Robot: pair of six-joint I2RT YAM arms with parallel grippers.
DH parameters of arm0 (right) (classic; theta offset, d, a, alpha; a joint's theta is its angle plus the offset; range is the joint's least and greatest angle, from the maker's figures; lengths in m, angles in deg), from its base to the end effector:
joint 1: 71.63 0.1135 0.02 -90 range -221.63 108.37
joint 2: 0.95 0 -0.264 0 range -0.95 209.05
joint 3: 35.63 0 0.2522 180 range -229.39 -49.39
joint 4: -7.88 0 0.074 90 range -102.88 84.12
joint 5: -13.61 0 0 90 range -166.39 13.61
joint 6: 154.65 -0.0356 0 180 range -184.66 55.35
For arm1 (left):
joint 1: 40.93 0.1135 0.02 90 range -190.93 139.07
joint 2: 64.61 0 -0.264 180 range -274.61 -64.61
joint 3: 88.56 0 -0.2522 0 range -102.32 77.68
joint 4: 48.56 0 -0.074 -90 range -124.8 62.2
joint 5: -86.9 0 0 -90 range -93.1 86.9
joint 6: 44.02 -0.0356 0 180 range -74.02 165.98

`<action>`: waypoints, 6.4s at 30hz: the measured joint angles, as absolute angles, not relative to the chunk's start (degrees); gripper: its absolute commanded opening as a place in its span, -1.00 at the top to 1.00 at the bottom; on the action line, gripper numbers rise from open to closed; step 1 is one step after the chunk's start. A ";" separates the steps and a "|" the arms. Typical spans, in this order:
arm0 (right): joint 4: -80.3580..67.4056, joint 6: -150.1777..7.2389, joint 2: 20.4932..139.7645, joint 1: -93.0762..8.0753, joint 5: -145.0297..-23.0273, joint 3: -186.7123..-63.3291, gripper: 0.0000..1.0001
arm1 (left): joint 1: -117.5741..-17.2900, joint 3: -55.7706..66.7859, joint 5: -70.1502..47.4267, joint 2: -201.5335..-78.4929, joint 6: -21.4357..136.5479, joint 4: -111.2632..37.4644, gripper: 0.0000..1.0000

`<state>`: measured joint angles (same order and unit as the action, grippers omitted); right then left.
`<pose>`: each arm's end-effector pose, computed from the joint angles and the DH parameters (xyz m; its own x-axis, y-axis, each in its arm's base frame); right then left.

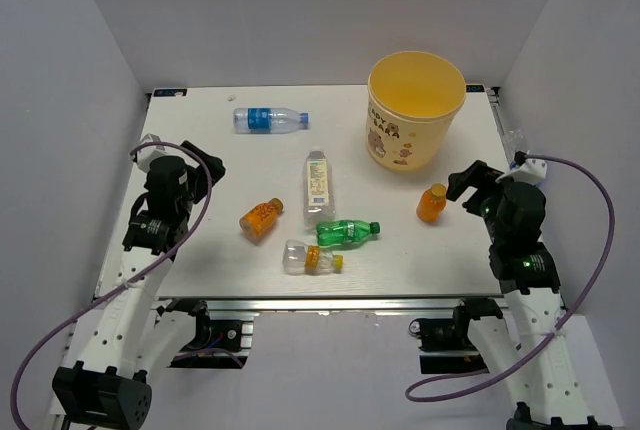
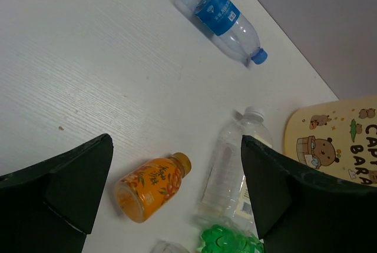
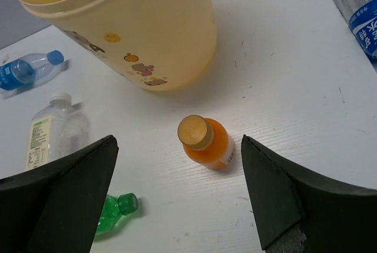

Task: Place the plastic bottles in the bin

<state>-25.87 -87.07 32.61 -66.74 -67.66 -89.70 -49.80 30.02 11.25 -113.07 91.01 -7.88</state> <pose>0.1424 0.0068 0.3228 -0.1869 0.3624 -0.9131 0.1452 0.9295 0.3391 0.1859 -0.0201 0.3172 -0.2771 -0.6505 -0.7072 -0.3728 0.7511 -0.5448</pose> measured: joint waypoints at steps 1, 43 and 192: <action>-25.83 -86.89 32.30 -66.74 -67.74 -89.79 -0.79 | -49.80 29.82 11.71 -113.01 90.99 -7.57 -0.96; -13.67 -80.27 62.58 -57.69 -60.57 -86.34 0.71 | -49.80 32.23 6.90 -115.94 90.40 -9.37 -0.96; -11.51 -54.17 87.36 -49.87 -58.43 -135.62 -0.79 | -49.80 32.31 6.81 -125.23 90.05 -2.15 -0.96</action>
